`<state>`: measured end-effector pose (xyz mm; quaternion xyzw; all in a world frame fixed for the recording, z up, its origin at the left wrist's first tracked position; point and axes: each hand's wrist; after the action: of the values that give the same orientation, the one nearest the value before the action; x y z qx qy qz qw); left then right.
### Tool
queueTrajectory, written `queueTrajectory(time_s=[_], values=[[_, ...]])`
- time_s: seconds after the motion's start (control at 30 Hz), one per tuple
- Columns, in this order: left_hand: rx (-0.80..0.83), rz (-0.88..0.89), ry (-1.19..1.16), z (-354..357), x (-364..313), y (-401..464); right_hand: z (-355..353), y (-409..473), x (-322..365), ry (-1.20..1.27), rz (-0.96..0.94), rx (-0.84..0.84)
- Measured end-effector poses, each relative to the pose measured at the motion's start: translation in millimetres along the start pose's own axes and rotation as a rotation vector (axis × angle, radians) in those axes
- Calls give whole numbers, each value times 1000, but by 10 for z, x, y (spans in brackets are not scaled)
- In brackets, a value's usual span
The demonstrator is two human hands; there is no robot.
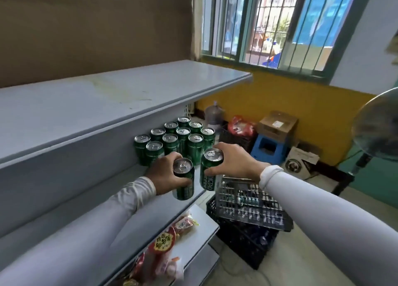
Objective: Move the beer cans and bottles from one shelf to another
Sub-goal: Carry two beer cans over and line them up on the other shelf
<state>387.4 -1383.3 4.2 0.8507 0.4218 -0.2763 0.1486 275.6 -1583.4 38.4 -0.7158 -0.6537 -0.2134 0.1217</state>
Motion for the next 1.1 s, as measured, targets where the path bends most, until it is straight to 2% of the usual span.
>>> queueTrajectory(time_s=[0.17,0.33,0.57,0.7,0.97,1.1], values=[[-73,-165,-9,75,128,179,104,612,-250,117,-149,104],[-170,-334,19,207,67,280,291,1005,-476,30,-269,203],[-215,-518,52,352,-47,310,458,1189,-741,62,-417,275],[-214,-525,82,316,-65,290,409,1215,-823,-13,-553,264],[-254,-536,128,303,-48,296,386,1353,-662,-371,-892,193],[-280,-547,124,272,10,332,409,1551,-623,-385,-925,171]])
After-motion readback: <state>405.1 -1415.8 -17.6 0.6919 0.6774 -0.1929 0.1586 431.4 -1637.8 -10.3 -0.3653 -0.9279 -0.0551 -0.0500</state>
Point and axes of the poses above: each hand's wrist, its own y-axis towards the middle knuckle, its own z-axis out of the palm, x = y × z, and after that the axes turned 10 degrees about -z, right-handed
